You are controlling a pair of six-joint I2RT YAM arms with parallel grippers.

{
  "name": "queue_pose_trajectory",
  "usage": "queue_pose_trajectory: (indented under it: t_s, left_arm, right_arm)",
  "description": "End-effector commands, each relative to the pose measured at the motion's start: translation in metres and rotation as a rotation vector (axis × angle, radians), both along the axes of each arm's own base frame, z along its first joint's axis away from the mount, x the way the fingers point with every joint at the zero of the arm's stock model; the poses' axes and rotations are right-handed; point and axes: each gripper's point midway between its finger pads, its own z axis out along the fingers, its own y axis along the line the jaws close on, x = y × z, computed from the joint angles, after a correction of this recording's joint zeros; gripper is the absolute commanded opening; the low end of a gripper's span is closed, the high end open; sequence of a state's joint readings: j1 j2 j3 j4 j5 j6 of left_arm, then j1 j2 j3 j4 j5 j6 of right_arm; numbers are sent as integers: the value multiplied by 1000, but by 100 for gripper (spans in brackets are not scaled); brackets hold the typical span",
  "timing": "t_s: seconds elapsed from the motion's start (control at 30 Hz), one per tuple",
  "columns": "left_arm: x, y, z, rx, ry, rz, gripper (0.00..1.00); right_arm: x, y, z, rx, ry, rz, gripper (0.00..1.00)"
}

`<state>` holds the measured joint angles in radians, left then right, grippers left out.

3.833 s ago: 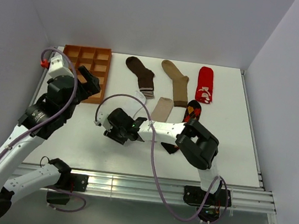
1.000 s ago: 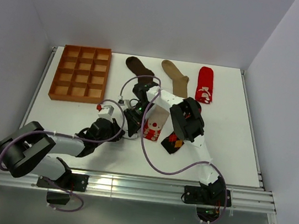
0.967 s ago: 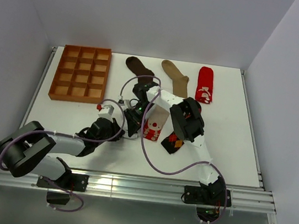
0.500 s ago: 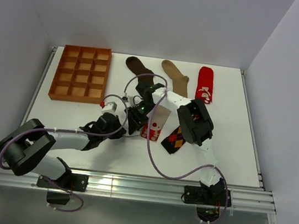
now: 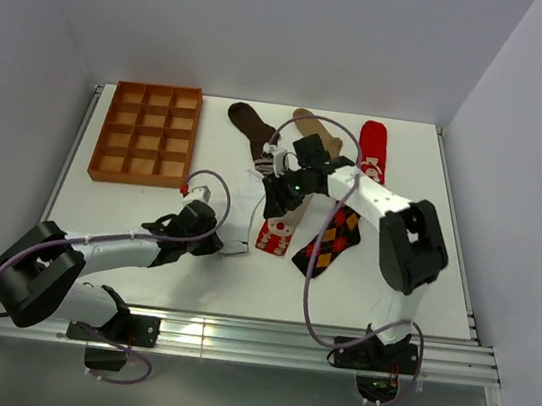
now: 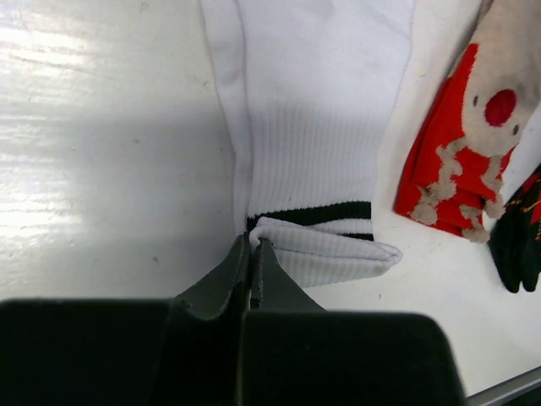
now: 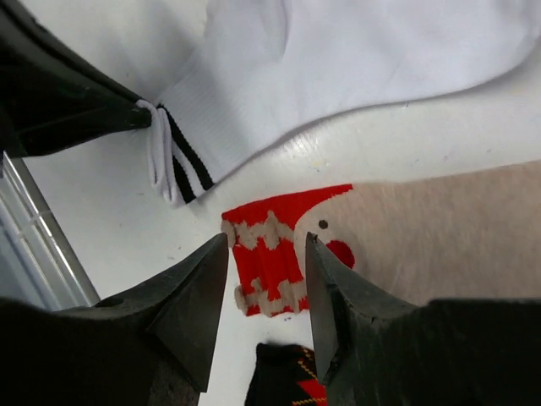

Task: Roll the socks
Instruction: Roll the sock at the center of the board.

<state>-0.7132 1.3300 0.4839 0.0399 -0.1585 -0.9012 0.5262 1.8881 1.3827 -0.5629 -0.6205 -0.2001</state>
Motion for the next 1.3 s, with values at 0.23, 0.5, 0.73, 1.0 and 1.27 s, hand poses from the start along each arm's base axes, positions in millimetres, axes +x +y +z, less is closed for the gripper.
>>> queue_pose_trajectory:
  t_s: [0.23,0.5,0.73,1.0,1.27]
  left_arm:
    - [-22,13,2,88,162,25,0]
    - [-32,10,-6,75,214,4,0]
    - [-28,9,-6,60,225,-16,0]
    - [-24,15,-8,48,240,-25,0]
    - [-24,15,-8,41,250,-42,0]
  right_arm:
    - [-16,-11,33,18,-574,177,48]
    - [-55,18,35,-22,-868,327,47]
    - [-96,54,15,-49,-1050,474,45]
    - [-119,74,-1,-62,-1163,567,45]
    - [-122,84,-15,-94,-1210,624,45]
